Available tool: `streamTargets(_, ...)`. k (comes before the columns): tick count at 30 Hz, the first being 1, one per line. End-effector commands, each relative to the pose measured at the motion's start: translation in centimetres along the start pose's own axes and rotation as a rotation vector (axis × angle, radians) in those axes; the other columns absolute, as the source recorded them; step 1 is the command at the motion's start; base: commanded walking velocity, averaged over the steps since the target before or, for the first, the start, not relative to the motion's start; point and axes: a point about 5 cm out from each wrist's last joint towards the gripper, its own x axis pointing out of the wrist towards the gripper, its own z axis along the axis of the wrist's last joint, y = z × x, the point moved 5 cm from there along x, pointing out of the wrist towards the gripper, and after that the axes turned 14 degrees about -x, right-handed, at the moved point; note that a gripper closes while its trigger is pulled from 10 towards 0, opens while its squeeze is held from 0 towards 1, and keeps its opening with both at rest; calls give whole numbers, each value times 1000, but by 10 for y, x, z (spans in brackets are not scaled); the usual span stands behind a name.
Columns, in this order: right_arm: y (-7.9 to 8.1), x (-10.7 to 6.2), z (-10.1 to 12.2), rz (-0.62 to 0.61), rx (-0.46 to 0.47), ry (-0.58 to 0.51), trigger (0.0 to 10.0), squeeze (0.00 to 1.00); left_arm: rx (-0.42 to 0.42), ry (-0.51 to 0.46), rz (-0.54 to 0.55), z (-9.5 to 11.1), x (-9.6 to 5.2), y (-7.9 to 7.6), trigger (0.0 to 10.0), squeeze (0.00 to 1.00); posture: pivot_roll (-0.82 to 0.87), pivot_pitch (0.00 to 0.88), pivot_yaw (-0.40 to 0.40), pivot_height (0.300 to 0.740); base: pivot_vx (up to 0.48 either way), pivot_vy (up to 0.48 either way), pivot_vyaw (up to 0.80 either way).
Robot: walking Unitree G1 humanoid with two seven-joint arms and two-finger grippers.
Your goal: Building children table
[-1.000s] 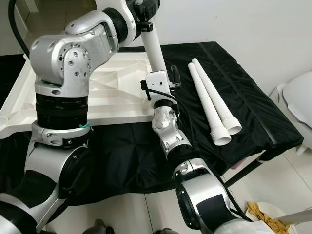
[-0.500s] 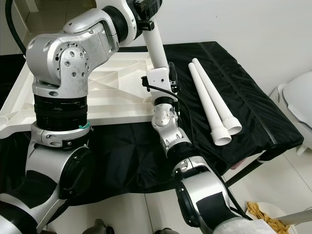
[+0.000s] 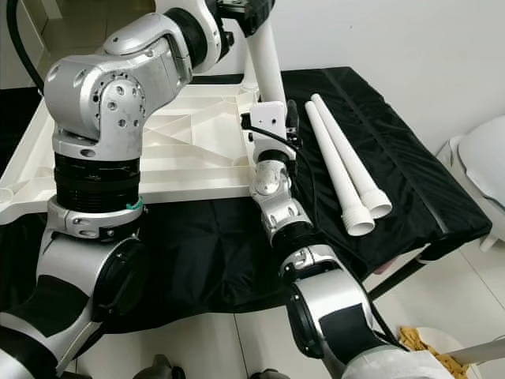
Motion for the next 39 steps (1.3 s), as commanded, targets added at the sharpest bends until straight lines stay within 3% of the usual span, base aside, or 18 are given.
streamTargets(1, -1, 3, 3, -9, 8, 5, 10000, 0, 1, 26, -58, -6, 1, -5, 10000, 1000, -4, 50, -22, 740, 0, 0, 0)
streamTargets(5, -3, 4, -1, -18, 14, 28, 10000, 0, -13, 18, -73, -6, 1, -5, 10000, 1000, -9, 44, -19, 740, 0, 0, 0)
streamTargets(6, -5, 4, -4, -23, 28, 47, 10000, 0, -24, 10, -83, -5, 0, -4, 10000, 831, -10, 43, -20, 740, 0, 0, 0)
streamTargets(8, -6, 5, -6, -27, 37, 63, 10000, 0, -32, 3, -91, -5, -1, -4, 10000, 831, -10, 43, -20, 740, 0, 0, 0)
streamTargets(9, -7, 6, -8, -21, 45, 76, 10000, 0, -59, 0, -114, -5, -5, -4, 10000, 0, -10, 39, -24, 740, 0, 0, 0)
streamTargets(15, -22, 15, -8, -24, 97, 90, 10000, 0, -85, -5, -142, -13, -23, 2, 10000, 0, -6, 30, -30, 740, 0, 0, 0)
streamTargets(20, -27, 20, 1, 13, 125, 48, 10000, 0, -54, 20, -92, -27, -29, 22, 10000, 0, -9, 25, -34, 740, 0, 0, 0)
streamTargets(26, -32, 18, 3, 110, 164, 14, 10000, 0, 35, 23, -38, -44, -39, 45, 10000, 0, -8, 13, -40, 740, 0, 0, 0)
streamTargets(31, -41, 15, -7, 95, 167, 31, 10000, 0, 93, 89, -28, -68, -47, 52, 10000, 0, -16, 5, -40, 740, 0, 0, 0)
streamTargets(33, -50, 11, -18, 89, 193, 59, 10000, 0, 175, 114, 15, -84, -53, 63, 10000, 0, -20, 0, -42, 740, 0, 0, 0)
streamTargets(35, -50, 11, -18, 89, 193, 59, 10000, 0, 175, 114, 15, -84, -53, 63, 10000, 0, -20, 0, -42, 740, 0, 0, 0)
streamTargets(36, -56, 8, -24, 86, 224, 75, 10000, 0, 242, 106, 46, -92, -56, 72, 10000, 0, -22, 0, -42, 740, 0, 0, 0)
streamTargets(38, -56, 8, -24, 86, 224, 75, 10000, 0, 242, 106, 46, -92, -56, 72, 10000, 0, -22, 0, -42, 740, 0, 0, 0)
streamTargets(39, -61, 7, -26, 71, 188, 62, 10000, 0, 239, 91, 85, -93, -56, 79, 10000, 0, -26, 0, -41, 740, 0, 0, 0)
